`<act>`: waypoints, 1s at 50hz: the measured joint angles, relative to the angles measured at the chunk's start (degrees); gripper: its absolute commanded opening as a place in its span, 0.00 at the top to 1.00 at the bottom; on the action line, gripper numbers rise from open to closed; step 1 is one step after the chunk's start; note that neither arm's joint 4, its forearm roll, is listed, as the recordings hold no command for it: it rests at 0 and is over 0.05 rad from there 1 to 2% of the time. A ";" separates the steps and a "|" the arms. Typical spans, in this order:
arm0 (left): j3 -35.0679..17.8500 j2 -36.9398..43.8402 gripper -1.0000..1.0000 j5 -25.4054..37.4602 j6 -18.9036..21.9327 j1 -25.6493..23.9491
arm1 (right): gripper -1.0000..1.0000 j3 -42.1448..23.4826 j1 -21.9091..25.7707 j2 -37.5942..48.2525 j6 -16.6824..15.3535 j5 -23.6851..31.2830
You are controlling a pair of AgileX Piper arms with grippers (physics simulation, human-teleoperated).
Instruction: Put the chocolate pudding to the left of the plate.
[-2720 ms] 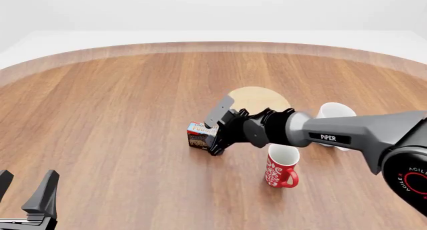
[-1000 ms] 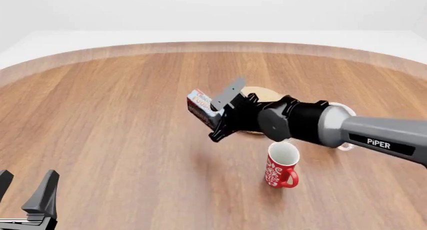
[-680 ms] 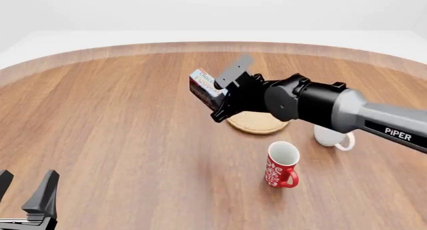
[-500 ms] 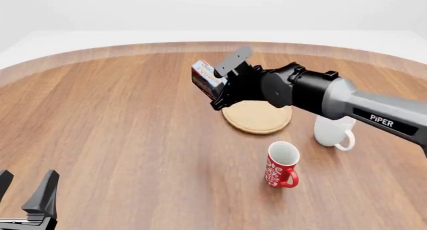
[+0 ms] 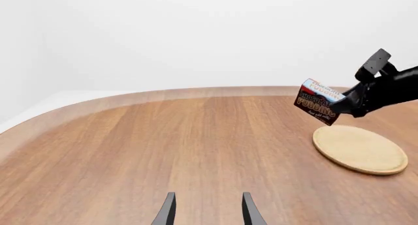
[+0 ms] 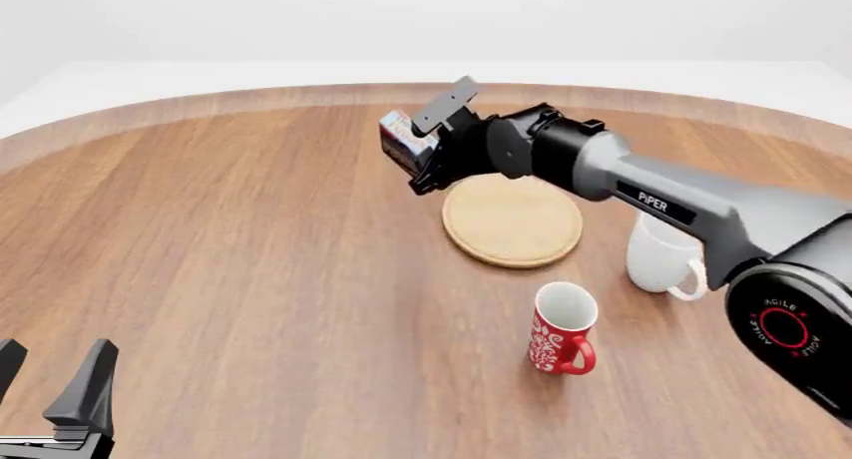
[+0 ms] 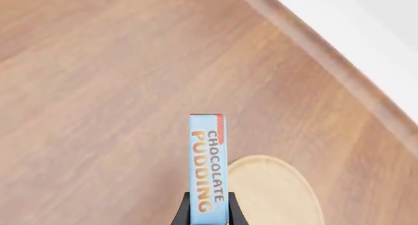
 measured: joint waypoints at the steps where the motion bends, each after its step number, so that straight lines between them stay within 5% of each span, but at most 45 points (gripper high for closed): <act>1: 0.00 0.00 0.00 0.00 0.00 0.00 | 1.00 -0.77 -0.01 0.63 -0.07 0.38; 50: 0.00 0.00 0.00 0.00 0.00 0.00 | 1.00 -31.86 -0.03 22.50 1.76 22.60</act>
